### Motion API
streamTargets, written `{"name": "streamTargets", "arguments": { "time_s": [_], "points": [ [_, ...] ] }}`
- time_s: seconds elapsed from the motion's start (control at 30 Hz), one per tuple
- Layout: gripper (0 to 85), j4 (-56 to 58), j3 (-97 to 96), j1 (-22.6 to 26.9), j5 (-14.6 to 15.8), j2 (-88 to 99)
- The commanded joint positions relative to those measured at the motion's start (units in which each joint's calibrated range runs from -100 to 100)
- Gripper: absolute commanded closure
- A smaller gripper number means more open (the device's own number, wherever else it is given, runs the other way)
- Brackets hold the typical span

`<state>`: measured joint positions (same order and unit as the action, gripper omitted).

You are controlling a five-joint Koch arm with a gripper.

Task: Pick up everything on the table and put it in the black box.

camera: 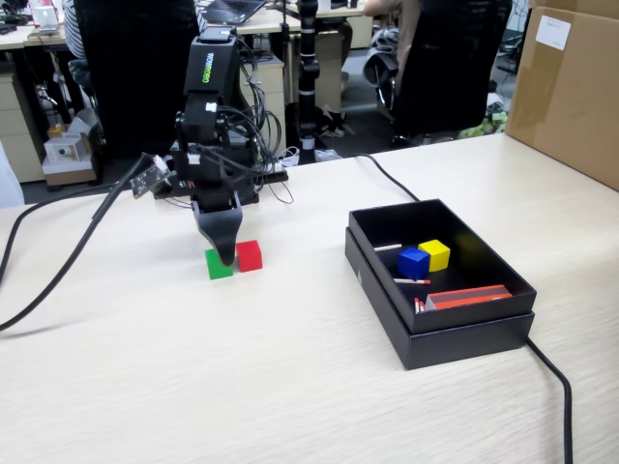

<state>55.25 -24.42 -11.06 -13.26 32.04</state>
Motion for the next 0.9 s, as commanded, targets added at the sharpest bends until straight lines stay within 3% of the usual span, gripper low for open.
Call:
{"name": "streamTargets", "arguments": {
  "time_s": [0.0, 0.07, 0.2, 0.23, 0.27, 0.33, 0.6, 0.87],
  "points": [
    [37.9, -1.21, 2.30, -0.44, 0.05, -2.49],
    [39.0, -3.45, 2.12, -0.44, 0.00, -5.25],
    [49.1, -7.86, 2.30, -0.73, -0.39, -8.34],
    [53.5, -8.90, 2.39, -0.83, -0.39, -8.69],
    [66.6, -10.71, 2.39, -0.98, -0.39, -9.03],
    [75.4, -11.75, 2.48, -1.17, -0.29, -8.92],
    [76.3, -6.82, 12.54, -0.49, 0.00, 0.84],
    [76.3, 7.86, 43.91, 13.58, 9.33, 0.26]
  ]
}}
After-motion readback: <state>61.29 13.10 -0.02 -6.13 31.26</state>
